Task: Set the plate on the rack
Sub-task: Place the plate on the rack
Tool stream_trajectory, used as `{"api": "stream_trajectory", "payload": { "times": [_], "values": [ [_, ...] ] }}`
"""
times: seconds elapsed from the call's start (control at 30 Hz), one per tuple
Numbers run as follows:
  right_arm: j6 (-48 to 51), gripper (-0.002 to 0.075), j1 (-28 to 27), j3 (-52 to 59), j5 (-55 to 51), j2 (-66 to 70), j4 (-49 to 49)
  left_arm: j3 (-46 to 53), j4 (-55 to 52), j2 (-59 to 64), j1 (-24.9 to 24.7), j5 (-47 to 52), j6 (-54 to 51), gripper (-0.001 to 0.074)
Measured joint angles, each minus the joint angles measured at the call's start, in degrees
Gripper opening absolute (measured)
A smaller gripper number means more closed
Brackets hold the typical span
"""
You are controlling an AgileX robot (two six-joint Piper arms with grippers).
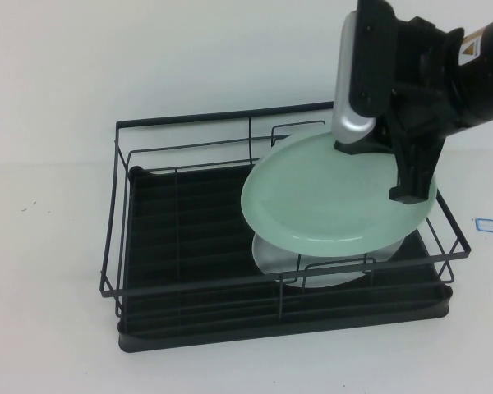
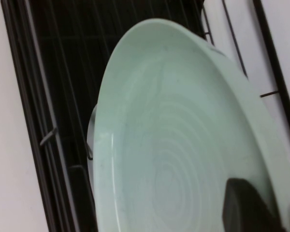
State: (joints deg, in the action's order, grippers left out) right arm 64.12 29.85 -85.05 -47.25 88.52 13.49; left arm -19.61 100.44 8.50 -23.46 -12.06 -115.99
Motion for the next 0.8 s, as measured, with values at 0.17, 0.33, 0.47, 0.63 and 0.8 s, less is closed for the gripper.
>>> {"api": "stream_trajectory", "payload": {
  "times": [0.17, 0.33, 0.47, 0.63, 0.8],
  "values": [
    [0.5, 0.0127, 0.0, 0.0, 0.2, 1.5, -0.8, 0.0, 0.0, 0.0, 0.0, 0.0, 0.0, 0.0000],
    [0.5, 0.0127, 0.0, 0.0, 0.5, 2.0, -1.5, 0.0, 0.0, 0.0, 0.0, -0.1, 0.0, 0.0000],
    [0.5, 0.0127, 0.0, 0.0, 1.0, 2.1, -2.1, 0.0, 0.0, 0.0, 0.0, -0.1, -0.1, 0.0000],
    [0.5, 0.0127, 0.0, 0.0, 1.1, 2.1, -2.6, 0.0, 0.0, 0.0, 0.0, -0.1, -0.1, 0.0000],
    [1.6, 0.0127, 0.1, 0.0, 1.1, 2.1, -3.8, 0.0, 0.0, 0.0, 0.0, -0.2, -0.1, 0.0000]
  ]
}}
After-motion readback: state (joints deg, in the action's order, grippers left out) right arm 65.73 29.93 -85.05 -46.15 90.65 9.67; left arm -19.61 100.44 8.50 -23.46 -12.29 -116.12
